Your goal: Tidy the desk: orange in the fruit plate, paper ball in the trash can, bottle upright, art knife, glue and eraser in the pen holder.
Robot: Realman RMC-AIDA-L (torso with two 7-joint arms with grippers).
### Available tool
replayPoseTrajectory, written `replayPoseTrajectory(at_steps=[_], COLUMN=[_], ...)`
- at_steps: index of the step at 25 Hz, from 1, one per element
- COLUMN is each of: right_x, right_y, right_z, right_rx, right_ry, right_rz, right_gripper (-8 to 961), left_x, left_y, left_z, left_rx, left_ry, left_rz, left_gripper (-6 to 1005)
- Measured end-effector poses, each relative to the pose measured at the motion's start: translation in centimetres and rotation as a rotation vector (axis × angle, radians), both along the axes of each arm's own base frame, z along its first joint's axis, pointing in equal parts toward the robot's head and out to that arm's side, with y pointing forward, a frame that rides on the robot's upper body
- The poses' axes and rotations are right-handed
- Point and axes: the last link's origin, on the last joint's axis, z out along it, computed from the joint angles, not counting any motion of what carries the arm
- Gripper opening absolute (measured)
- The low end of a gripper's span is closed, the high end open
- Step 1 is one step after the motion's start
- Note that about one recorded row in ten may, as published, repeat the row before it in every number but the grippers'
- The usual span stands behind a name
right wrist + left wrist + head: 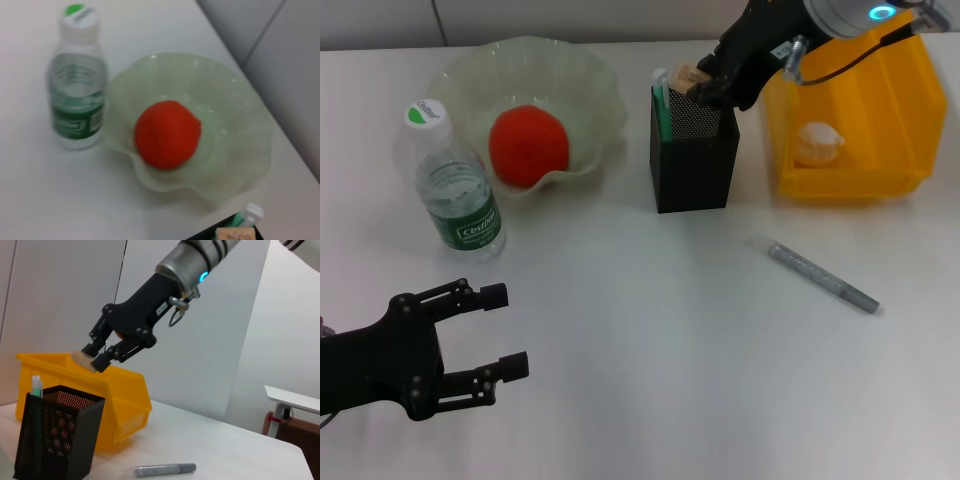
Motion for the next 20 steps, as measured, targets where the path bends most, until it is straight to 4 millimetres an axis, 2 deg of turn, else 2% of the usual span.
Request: replayPoseTrajectory(at_steps=[5, 9, 11, 12, 15, 16, 17, 20], right_x=[0.7, 0.6, 0.7, 0.7, 2.6, 4.2, 4.2, 6.7], right_y=[0.7, 0.2, -1.1, -1.1, -2.7, -3.5, -3.5, -4.1], right_z=[-0.6, -0.2, 0.8, 0.8, 1.4, 0.6, 0.6, -1.2], right_rx=[0.018, 0.006, -0.015, -0.015, -0.04, -0.063, -0.063, -0.078], right_ry=[0.01, 0.006, -0.022, -0.022, -0.11, -0.154, -0.154, -0.193], right_rz=[-0.021, -0.031, -0.092, -0.092, -0.212, -0.278, -0.278, -0.336], right_gripper=[304, 431, 494, 493, 492, 491, 490, 489], left_x=[0.0, 0.0, 0.0, 0.0, 0.1, 0.1, 0.1, 0.2], left_y=[0.1, 0.1, 0.1, 0.1, 0.2, 0.3, 0.3, 0.4], left_z=[0.0, 0.1, 0.2, 0.2, 0.2, 0.1, 0.1, 0.0], left_rx=[-0.002, -0.004, -0.004, -0.004, -0.004, -0.003, -0.003, -0.002], left_ry=[0.001, 0.0, 0.002, 0.002, 0.003, 0.003, 0.003, 0.003], left_rz=[-0.002, -0.001, -0.002, -0.002, -0.004, -0.004, -0.004, -0.004], left_gripper=[818, 818, 818, 818, 818, 819, 819, 819])
